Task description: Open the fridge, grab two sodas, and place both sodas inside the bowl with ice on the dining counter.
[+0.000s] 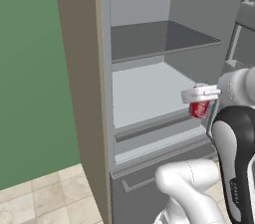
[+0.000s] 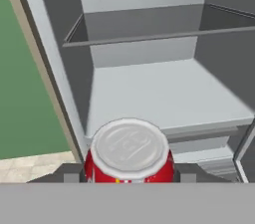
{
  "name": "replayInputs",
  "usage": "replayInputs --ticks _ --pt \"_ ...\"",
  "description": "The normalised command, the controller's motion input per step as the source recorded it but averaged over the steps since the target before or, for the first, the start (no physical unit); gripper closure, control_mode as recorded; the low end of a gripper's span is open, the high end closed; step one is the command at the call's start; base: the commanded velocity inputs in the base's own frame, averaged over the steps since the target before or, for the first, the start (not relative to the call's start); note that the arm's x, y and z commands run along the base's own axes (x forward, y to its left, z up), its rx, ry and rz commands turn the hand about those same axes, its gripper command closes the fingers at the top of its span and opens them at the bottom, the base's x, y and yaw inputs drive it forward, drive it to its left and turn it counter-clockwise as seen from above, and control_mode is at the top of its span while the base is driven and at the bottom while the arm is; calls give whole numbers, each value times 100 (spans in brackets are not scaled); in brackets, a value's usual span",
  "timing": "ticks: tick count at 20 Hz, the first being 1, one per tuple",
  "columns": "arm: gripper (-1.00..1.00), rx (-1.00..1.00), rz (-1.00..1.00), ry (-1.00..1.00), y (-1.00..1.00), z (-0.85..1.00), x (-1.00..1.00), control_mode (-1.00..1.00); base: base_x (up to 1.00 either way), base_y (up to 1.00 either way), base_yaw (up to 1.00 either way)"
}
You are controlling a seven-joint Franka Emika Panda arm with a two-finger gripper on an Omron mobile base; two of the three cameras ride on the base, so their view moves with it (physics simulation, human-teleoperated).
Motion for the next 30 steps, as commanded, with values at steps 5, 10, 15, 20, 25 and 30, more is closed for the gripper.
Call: replayInputs --ticks 5,10,15,20,25,30 --pt "100 0 0 6 0 -12 -10 100 -31 16 0" --pt "100 0 0 0 0 0 0 100 -10 63 0" --pt "100 0 0 0 0 0 0 100 -1 96 -8" --pt "100 0 0 0 0 0 0 100 -12 100 -24" --pt "100 0 0 0 0 0 0 100 -34 88 -38" --pt "100 0 0 0 0 0 0 100 -61 31 -35"
